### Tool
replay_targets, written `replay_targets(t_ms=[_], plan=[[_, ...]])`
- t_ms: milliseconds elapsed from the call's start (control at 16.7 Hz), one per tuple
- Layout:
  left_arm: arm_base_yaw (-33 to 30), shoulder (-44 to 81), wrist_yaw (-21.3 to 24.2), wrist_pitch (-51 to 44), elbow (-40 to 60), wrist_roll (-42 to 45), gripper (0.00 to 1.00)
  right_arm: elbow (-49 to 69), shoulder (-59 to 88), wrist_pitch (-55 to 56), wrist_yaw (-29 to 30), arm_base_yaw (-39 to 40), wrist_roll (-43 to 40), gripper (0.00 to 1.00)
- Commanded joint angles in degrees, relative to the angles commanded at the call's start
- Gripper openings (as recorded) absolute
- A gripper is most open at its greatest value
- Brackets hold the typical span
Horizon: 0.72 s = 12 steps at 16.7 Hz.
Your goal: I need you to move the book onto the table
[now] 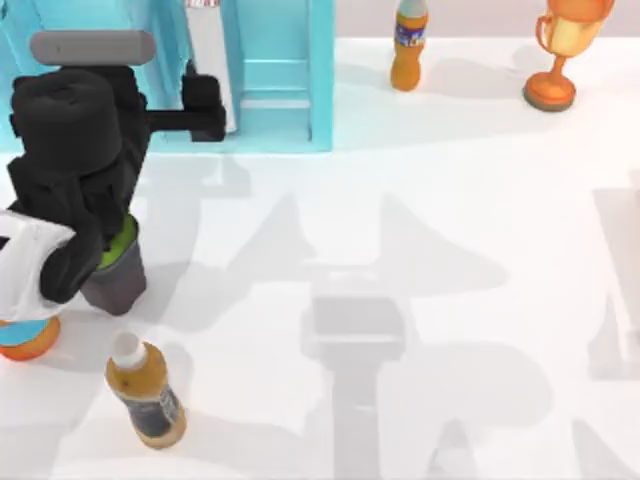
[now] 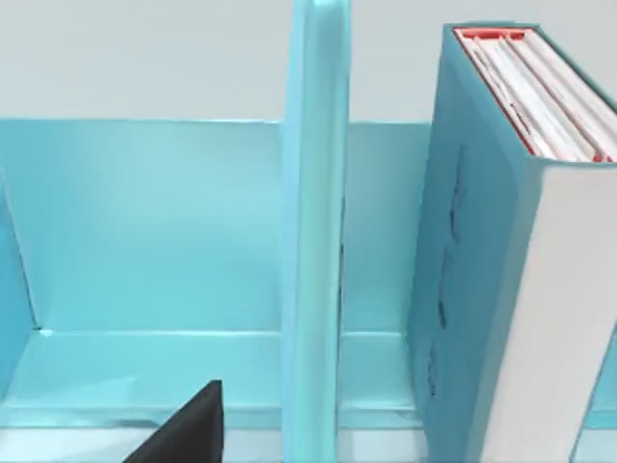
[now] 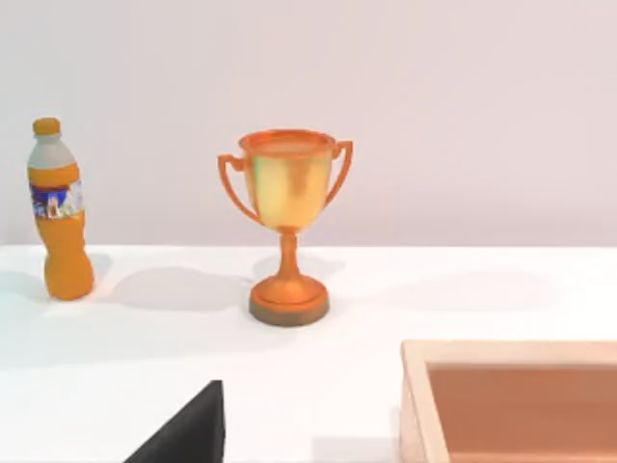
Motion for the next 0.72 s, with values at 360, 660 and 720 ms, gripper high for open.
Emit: replay_targets(t_ms=[360, 660, 720], plan=[[-4.4, 18.1, -3.5, 8.8, 6.7, -0.3, 1.00, 0.0, 0.0, 0.0, 0.0, 0.0, 0.0, 1.00], [-4.8, 19.2, -3.7, 9.4, 6.9, -0.3, 1.00, 0.0, 0.0, 0.0, 0.0, 0.0, 0.0, 1.00], [-4.5, 19.1, -3.6, 9.3, 6.6, -0.3, 1.00, 0.0, 0.0, 0.0, 0.0, 0.0, 0.0, 1.00]])
